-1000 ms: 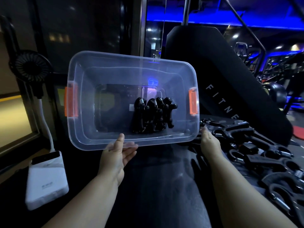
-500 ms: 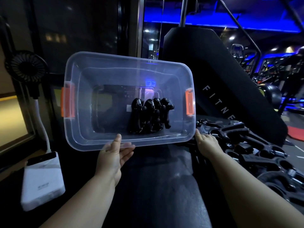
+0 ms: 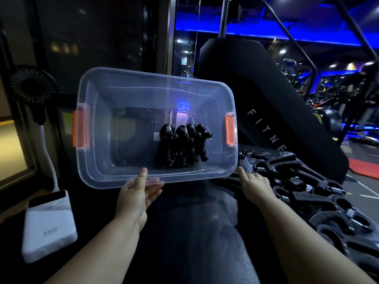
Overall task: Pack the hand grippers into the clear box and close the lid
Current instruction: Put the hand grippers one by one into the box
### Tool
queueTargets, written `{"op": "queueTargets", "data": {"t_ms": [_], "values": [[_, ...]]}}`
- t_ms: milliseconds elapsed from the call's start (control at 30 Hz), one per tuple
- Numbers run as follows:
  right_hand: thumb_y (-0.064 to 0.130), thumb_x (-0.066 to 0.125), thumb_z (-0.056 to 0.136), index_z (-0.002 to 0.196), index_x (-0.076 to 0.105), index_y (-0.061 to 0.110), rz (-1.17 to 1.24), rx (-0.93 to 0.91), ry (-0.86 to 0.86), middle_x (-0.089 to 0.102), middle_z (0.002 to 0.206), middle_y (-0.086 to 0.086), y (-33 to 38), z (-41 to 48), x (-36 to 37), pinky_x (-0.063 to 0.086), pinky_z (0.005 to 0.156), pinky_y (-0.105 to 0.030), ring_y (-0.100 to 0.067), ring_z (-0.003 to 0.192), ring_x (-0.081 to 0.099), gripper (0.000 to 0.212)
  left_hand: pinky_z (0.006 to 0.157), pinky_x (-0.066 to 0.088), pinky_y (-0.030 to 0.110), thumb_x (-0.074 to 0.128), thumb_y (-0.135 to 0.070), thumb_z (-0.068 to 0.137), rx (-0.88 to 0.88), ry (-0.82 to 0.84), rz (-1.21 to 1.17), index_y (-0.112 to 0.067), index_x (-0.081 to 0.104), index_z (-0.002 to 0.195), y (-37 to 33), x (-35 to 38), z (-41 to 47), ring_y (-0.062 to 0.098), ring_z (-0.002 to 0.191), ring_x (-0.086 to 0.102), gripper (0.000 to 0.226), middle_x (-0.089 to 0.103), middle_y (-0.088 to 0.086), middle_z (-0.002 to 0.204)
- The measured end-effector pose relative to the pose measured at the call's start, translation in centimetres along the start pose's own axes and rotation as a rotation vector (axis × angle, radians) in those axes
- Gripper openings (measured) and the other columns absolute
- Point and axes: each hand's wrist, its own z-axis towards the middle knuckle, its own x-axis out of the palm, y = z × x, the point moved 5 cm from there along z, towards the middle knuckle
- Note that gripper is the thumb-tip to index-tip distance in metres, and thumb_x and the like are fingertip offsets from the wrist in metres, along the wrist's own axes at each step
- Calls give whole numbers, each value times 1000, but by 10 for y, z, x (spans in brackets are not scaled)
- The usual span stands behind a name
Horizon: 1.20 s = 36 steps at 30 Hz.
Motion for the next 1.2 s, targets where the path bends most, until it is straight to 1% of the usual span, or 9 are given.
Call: {"op": "queueTargets", "data": {"t_ms": [67, 133, 200, 267, 367, 500, 733, 867, 1200], "values": [[63, -3, 79, 144, 36, 29, -19, 3, 1, 46, 141, -10, 1, -10, 1, 25, 106, -41, -32, 132, 35, 83, 66, 57, 32, 58, -32, 92, 2, 0, -2, -14, 54, 94, 0, 0, -1, 19, 65, 71, 19, 72, 7, 67], [66, 12, 88, 137, 47, 22, -11, 55, 6, 46, 141, -10, -1, -19, 1, 27, 106, -41, -31, 131, 35, 74, 65, 58, 31, 58, -32, 92, 2, 1, -2, -14, 54, 95, 0, 0, -1, 18, 65, 71, 19, 72, 6, 67], [58, 29, 95, 131, 52, 17, -78, 62, 3, 46, 139, -9, -1, -25, 0, 30, 106, -39, -30, 131, 35, 59, 64, 60, 30, 59, -32, 92, 1, 3, -2, -14, 54, 94, 0, -1, -1, 18, 64, 72, 19, 72, 6, 67], [54, 34, 97, 130, 51, 17, -132, 40, 10, 46, 139, -8, 0, -31, 0, 31, 105, -37, -28, 130, 35, 53, 64, 60, 31, 59, -32, 92, -1, 3, -3, -14, 53, 94, 0, -1, -1, 18, 65, 72, 19, 72, 7, 68], [53, 37, 97, 129, 50, 16, -180, 27, 27, 47, 138, -9, 1, -37, 1, 31, 104, -37, -28, 131, 34, 51, 65, 56, 31, 59, -33, 92, 0, 4, 0, -14, 54, 95, 0, -2, -1, 18, 65, 72, 20, 72, 7, 69], [52, 38, 97, 130, 48, 13, -212, 4, 33, 47, 138, -10, 4, -46, 0, 30, 106, -37, -29, 132, 33, 52, 65, 56, 31, 59, -32, 92, -1, 8, 1, -14, 54, 96, 0, -1, -1, 18, 65, 71, 20, 72, 8, 71], [48, 35, 99, 132, 46, 9, -177, -11, 104, 45, 141, -13, 8, -62, 2, 30, 107, -40, -31, 133, 32, 52, 69, 56, 33, 58, -32, 93, -1, 4, -2, -13, 53, 93, -1, -1, -4, 18, 64, 71, 19, 70, 11, 76], [47, 35, 99, 130, 47, 8, -171, -21, 109, 46, 139, -15, 5, -71, 2, 31, 107, -40, -32, 132, 33, 52, 72, 56, 34, 58, -31, 93, -2, 4, -1, -14, 52, 93, -1, -1, -4, 19, 67, 70, 18, 69, 12, 79], [47, 37, 99, 119, 51, 15, -158, -117, 105, 50, 132, -10, 2, -99, -1, 32, 102, -34, -28, 126, 37, 41, 70, 56, 33, 59, -33, 93, 0, -6, -6, -14, 53, 93, 0, -2, -3, 19, 68, 70, 20, 71, 9, 73]]}}
